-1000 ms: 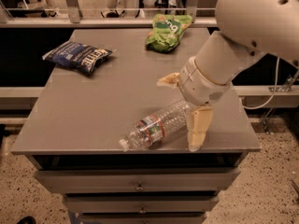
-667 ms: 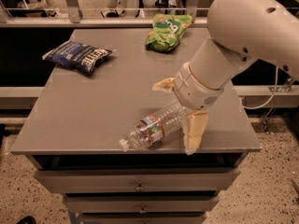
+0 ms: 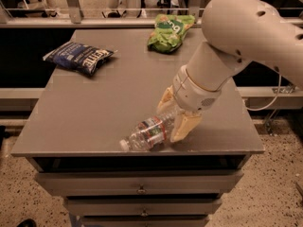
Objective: Move water bottle near blue chip bag
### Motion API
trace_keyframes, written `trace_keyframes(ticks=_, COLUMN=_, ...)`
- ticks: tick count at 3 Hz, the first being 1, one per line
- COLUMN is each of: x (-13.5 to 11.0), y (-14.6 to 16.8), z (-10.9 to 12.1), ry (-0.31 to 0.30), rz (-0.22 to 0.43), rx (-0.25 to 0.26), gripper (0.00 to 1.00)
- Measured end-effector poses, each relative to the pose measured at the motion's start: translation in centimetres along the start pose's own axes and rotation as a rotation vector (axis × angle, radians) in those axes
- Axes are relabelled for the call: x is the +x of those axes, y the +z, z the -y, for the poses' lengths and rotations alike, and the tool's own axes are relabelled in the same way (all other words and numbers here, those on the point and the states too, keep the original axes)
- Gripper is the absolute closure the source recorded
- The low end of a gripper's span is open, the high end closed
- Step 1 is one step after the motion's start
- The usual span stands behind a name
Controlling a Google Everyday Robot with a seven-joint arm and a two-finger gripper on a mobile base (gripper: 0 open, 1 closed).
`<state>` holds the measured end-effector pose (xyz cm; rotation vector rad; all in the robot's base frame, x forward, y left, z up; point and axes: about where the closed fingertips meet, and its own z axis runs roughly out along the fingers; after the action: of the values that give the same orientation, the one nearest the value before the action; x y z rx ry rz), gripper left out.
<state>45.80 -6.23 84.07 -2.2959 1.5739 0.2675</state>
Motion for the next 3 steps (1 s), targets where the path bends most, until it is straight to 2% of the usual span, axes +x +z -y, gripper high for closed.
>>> trace_keyframes(ticks=1, x=1.0, y=-1.0, z=1.0, ry=0.08, rz=-0.024, rx=0.009, gripper=0.77)
trace_keyframes(ticks=2, x=2.4, y=-2.4, z=2.1, ry=0.227, rz=-0.04, rx=0.032, gripper=1.0)
trace_keyframes(ticks=3, x=2.4, y=-2.4, z=2.1, ry=0.227, rz=-0.04, rx=0.032, gripper=1.0)
